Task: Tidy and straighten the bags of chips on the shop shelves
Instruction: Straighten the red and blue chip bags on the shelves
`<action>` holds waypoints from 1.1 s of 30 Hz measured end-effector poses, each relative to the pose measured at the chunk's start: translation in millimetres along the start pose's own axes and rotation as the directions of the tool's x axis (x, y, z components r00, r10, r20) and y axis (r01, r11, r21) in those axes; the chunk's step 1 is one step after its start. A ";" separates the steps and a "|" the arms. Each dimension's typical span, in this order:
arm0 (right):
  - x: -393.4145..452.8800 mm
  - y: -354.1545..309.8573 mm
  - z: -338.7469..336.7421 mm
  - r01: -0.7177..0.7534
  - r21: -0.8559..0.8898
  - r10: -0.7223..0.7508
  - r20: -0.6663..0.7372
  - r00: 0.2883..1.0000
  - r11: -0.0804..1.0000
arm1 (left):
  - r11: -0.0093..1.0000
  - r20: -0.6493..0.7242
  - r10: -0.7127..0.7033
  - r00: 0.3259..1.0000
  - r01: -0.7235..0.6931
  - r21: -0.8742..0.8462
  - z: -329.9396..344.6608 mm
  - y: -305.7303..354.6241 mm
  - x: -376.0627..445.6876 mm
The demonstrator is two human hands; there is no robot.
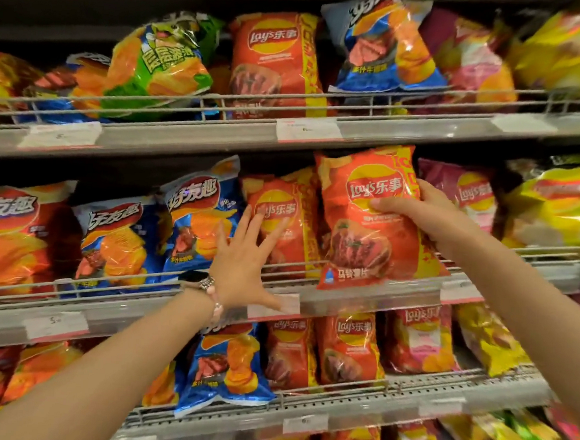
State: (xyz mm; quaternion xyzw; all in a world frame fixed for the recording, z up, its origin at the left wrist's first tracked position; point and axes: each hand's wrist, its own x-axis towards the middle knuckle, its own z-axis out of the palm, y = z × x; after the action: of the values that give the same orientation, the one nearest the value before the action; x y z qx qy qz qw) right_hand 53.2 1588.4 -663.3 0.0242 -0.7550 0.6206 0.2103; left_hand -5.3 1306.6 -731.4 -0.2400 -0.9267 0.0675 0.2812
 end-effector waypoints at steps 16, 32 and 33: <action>65.6 49.1 12.6 0.104 -0.057 -0.115 -0.238 0.964 0.993 | 0.986 -0.005 -0.100 0.995 0.100 0.136 16.6 5.0 13.6; 55.0 92.8 34.5 0.118 -0.636 -0.319 -0.212 0.924 0.763 | 0.993 0.057 -0.049 0.997 0.042 0.114 -35.5 13.4 13.5; 54.8 93.4 35.8 0.112 -0.652 -0.331 -0.224 0.917 0.750 | 0.993 -0.051 0.006 0.999 0.000 0.116 -53.3 15.5 16.3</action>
State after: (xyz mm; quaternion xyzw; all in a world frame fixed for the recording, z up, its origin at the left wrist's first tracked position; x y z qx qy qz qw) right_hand -34.8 1588.2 -735.9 -0.0593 -0.8641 0.2988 0.4007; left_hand 18.7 1327.4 -683.1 -0.2264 -0.9133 0.1154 0.3182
